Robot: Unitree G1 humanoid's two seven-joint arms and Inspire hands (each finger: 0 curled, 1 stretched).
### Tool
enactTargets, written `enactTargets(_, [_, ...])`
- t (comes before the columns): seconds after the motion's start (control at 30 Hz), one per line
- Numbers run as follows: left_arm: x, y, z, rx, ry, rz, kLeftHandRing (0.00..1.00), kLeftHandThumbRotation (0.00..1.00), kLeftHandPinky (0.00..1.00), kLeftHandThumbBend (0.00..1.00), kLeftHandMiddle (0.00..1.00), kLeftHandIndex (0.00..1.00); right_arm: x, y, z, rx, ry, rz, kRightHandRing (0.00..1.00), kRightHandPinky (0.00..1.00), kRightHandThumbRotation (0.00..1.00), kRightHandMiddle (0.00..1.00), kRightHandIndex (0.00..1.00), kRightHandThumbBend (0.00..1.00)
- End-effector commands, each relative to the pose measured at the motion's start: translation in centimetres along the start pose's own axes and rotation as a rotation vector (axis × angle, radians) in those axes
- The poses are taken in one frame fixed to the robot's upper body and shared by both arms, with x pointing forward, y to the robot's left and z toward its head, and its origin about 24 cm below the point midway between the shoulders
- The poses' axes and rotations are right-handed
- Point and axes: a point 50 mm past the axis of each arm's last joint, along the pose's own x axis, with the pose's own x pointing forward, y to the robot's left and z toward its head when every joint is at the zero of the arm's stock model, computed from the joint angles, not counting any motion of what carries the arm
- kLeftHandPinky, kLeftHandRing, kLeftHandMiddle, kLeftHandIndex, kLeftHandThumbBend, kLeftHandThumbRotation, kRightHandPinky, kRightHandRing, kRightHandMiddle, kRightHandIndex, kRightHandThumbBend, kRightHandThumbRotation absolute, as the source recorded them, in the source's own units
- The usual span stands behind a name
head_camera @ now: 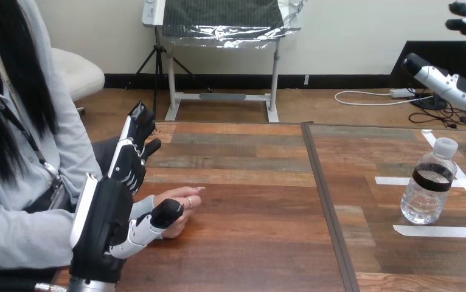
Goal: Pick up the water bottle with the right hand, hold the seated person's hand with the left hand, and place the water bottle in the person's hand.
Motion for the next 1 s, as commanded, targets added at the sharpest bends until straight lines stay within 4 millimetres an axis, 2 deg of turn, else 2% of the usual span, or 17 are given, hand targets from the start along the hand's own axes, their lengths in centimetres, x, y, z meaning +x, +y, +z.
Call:
enactTargets(0.0, [1.4,0.3,0.6,-0.002,-0.072,0.005,0.98,0.73,0.94,1.0,1.0,1.0,2.4,-1.2,1.8,-0.02,-0.036,-0.054,0.84,0.76,0.63,0.81,0.87,1.0])
enactTargets(0.5, [1.3,0.4,0.6,-0.015,-0.076,0.011,0.98,0.72,0.94,1.0,1.0,1.0,2.6,-1.3,0.3,-0.064,0.112,-0.03,0.83,0.7,0.56,0.81,0.87,1.0])
enactTargets(0.97, [1.0,0.4,0.8,-0.015,-0.081,0.027,0.99,0.72,0.93,1.0,1.0,1.0,1.7,-0.9,-1.5,-0.099,0.255,-0.005,0.8,0.59,0.49,0.8,0.85,1.0])
